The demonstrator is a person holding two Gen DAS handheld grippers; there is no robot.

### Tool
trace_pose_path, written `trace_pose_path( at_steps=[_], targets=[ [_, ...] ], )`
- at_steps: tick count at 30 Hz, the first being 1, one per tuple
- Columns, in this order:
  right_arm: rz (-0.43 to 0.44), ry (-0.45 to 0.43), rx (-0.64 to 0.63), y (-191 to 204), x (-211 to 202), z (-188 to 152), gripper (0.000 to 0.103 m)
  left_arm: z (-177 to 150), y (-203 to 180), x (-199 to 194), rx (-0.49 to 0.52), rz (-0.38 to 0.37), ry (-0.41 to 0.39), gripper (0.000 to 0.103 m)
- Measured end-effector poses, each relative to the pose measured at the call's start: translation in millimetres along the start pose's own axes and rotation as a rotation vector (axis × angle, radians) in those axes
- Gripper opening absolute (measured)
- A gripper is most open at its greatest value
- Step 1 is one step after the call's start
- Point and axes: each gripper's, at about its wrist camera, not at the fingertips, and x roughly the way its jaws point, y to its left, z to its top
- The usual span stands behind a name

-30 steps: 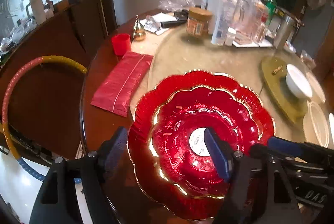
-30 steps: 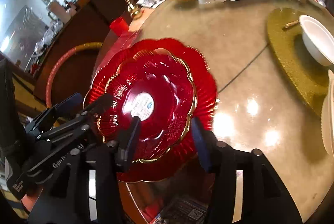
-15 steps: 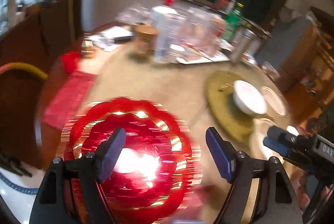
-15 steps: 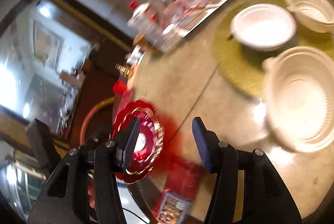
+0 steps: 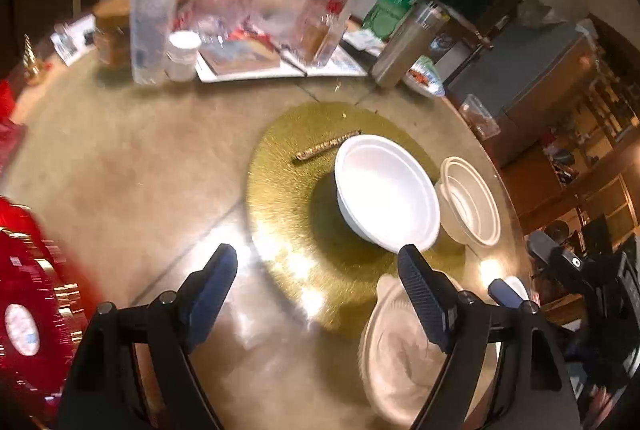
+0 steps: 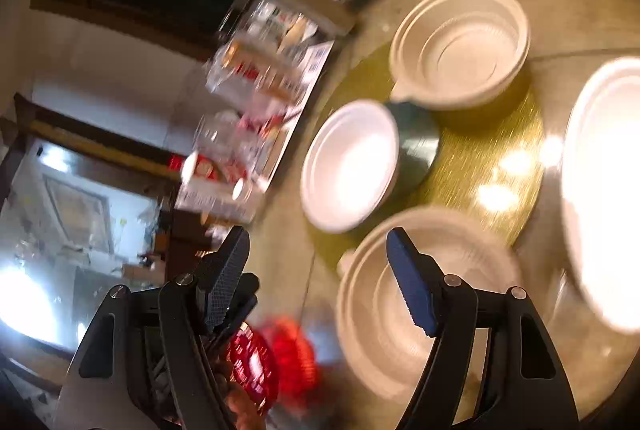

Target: Organize plates and bowls

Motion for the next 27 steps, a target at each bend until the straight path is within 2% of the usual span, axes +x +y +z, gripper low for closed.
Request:
trace_pose_path(
  at_steps=[2, 6, 9, 13, 19, 21, 24, 26, 27],
  targets=[
    [-0.031, 0.000, -0.011, -5, 6, 11, 0.083, 4, -2, 16, -0.021, 0.004, 0.024, 0.083],
    [-0.052, 0.048, -0.004, -9, 28, 26, 0.083, 10, -6, 34, -0.025, 0.030, 0.017, 0.083],
    [-0.092, 0.045, 0.005, -16, 38, 37, 0.083, 13, -9, 42, -0.026, 0.034, 0.009, 0.083],
    [-0.127, 0.106, 0.026, -24, 58, 43, 0.083, 17, -13, 53, -0.026, 0.037, -0.004, 0.083],
    [-0.191, 0.108, 0.025, -27, 75, 50, 0.083, 21, -8, 72, -0.019, 0.034, 0.017, 0.083],
    [-0.212, 0.099, 0.013, -26, 78, 52, 0.080, 21, -5, 76, -0.023, 0.036, 0.019, 0.083],
    [-0.247, 0.087, 0.018, -28, 84, 54, 0.064, 21, -6, 79, -0.008, 0.036, 0.003, 0.081],
    [-0.264, 0.092, 0.015, -29, 89, 54, 0.047, 20, -7, 84, 0.010, 0.037, 0.011, 0.080],
    [-0.271, 0.091, 0.011, -29, 90, 54, 0.043, 19, -7, 86, 0.017, 0.038, 0.020, 0.072]
  ],
)
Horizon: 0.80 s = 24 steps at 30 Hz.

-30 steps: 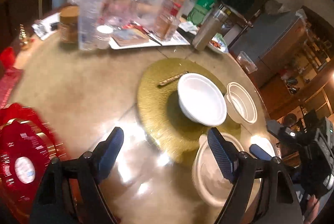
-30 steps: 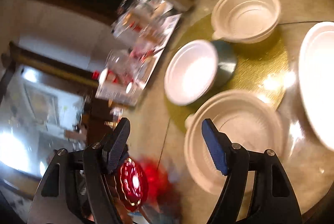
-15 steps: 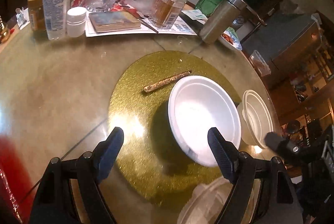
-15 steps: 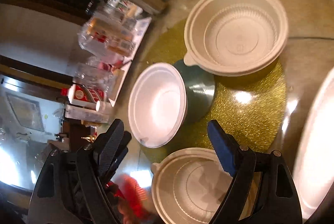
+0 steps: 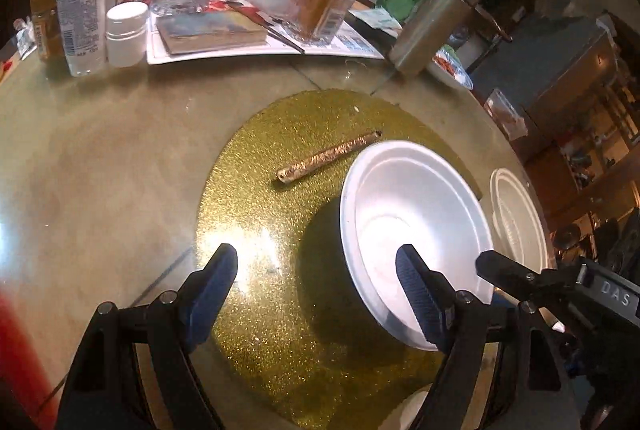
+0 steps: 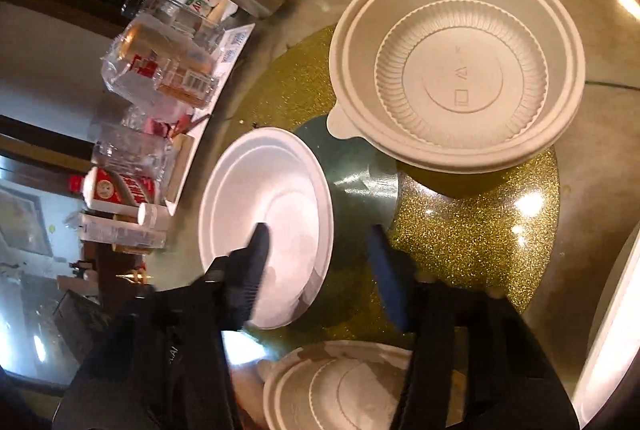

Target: Organize plates and bowls

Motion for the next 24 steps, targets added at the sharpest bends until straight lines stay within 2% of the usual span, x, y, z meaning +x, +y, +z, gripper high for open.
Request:
trace_pose_path(
  at_steps=[1, 2, 3, 5, 6, 7, 8, 12, 18, 24],
  targets=[
    [-0.016, -0.001, -0.007, 1, 2, -1, 0.035, 0, 0, 0, 0.007, -0.001, 0.002, 0.063],
    [-0.025, -0.004, -0.012, 3, 3, -2, 0.027, 1, 0, 0, 0.020, 0.009, 0.000, 0.044],
    [-0.031, -0.008, -0.016, 3, 4, -3, 0.024, 0, 0, 0, 0.031, 0.015, 0.001, 0.029],
    [-0.031, -0.011, -0.028, 6, 6, -6, 0.020, -1, -4, -1, 0.069, 0.008, -0.003, 0.014],
    [-0.033, -0.013, -0.037, 9, 6, -7, 0.020, -2, -7, -2, 0.084, 0.017, -0.009, 0.012],
    [-0.042, -0.019, -0.052, 12, 6, -9, 0.013, -3, -9, -3, 0.093, 0.022, -0.018, 0.012],
    [-0.045, -0.022, -0.061, 14, 5, -11, 0.012, -3, -9, -5, 0.097, 0.027, -0.027, 0.011],
    [-0.048, -0.042, -0.083, 21, 2, -16, 0.012, 0, 0, -11, 0.066, 0.027, -0.043, 0.009],
    [-0.045, -0.072, -0.093, 22, -10, -19, 0.012, -2, -10, -24, 0.104, 0.024, -0.089, 0.009],
    [-0.030, -0.081, -0.103, 25, -17, -21, 0.012, 0, -9, -28, 0.100, 0.023, -0.102, 0.009]
  ],
)
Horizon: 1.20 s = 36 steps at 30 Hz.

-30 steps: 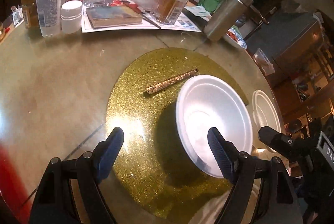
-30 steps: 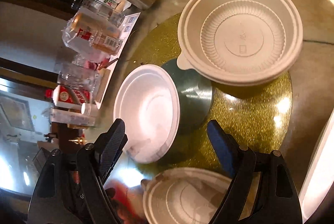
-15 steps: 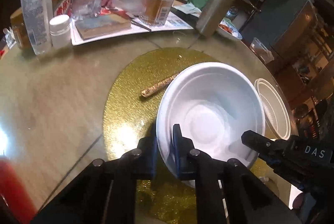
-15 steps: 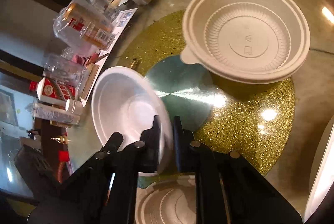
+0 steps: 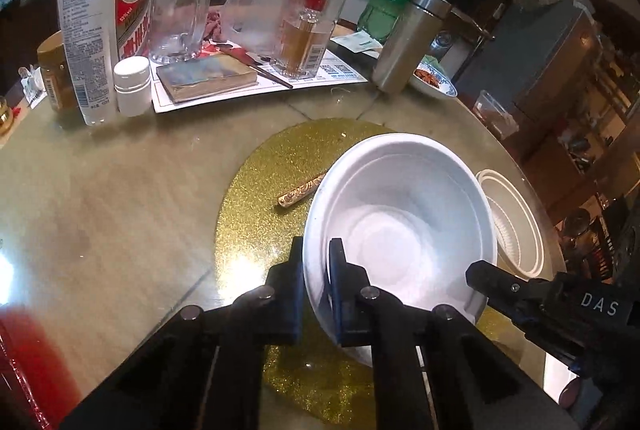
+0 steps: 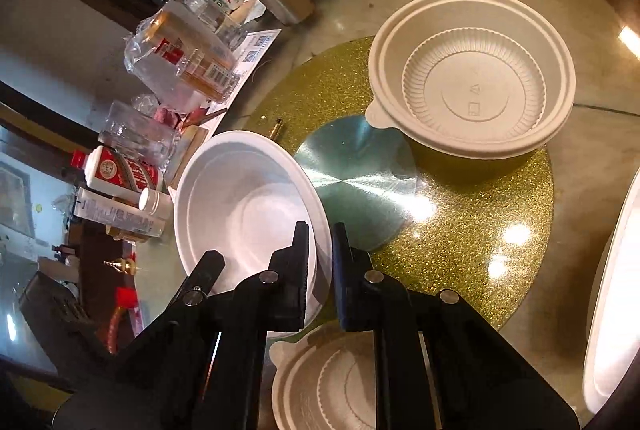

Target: Organize plates and bowls

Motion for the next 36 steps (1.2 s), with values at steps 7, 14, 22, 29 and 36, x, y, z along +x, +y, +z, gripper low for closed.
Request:
trace_pose_path(
  at_steps=[7, 14, 22, 29, 36],
  targets=[
    [0.002, -0.026, -0.018, 4, -10, -2, 0.009, 1, -1, -10, 0.004, -0.013, -0.026, 0.009],
    [-0.005, -0.038, -0.041, 11, -19, -4, 0.008, 2, -3, -17, 0.003, -0.020, -0.043, 0.009],
    [-0.005, -0.073, -0.051, 11, -41, -9, 0.008, 0, -14, -35, 0.035, -0.040, -0.074, 0.009],
    [0.007, -0.118, -0.040, 0, -70, -19, 0.008, -6, -38, -56, 0.107, -0.039, -0.097, 0.009],
    [0.041, -0.158, -0.046, -3, -101, -36, 0.007, -16, -51, -87, 0.148, -0.017, -0.117, 0.010]
  ],
)
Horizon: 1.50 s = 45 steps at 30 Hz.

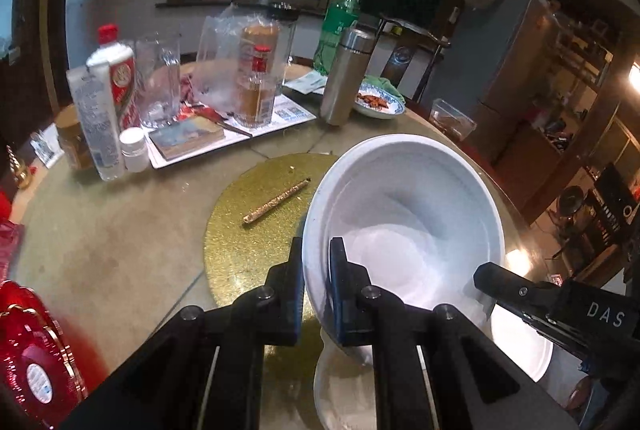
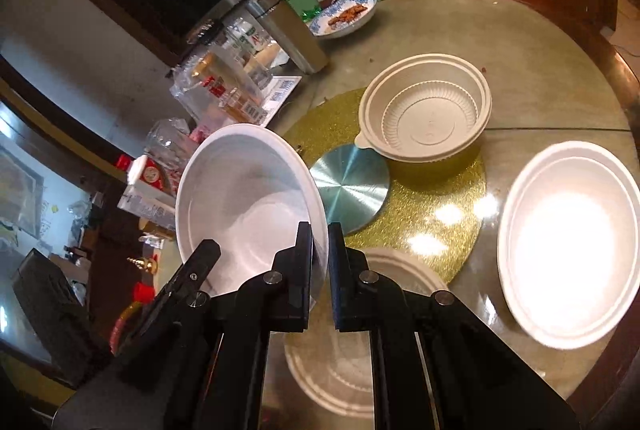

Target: Organize plates and bowls

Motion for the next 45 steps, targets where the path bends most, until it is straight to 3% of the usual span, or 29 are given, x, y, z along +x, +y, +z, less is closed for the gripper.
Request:
trace_pose_path(
  at_steps=[9, 20, 45],
  targets=[
    [0.067, -0.015, -0.037, 14, -24, -31, 0.007, -15, 8, -41, 0.017, 0.052, -0.040, 0.010],
    [0.141, 0.020, -0.125, 58, -23, -79, 0.007, -39, 58, -83, -0.024, 0.136, -0.082, 0.011],
    [0.241, 0.189, -0.335, 170, 40, -175, 0.008, -87, 193, -141, -0.197, 0.295, -0.099, 0.011]
  ],
)
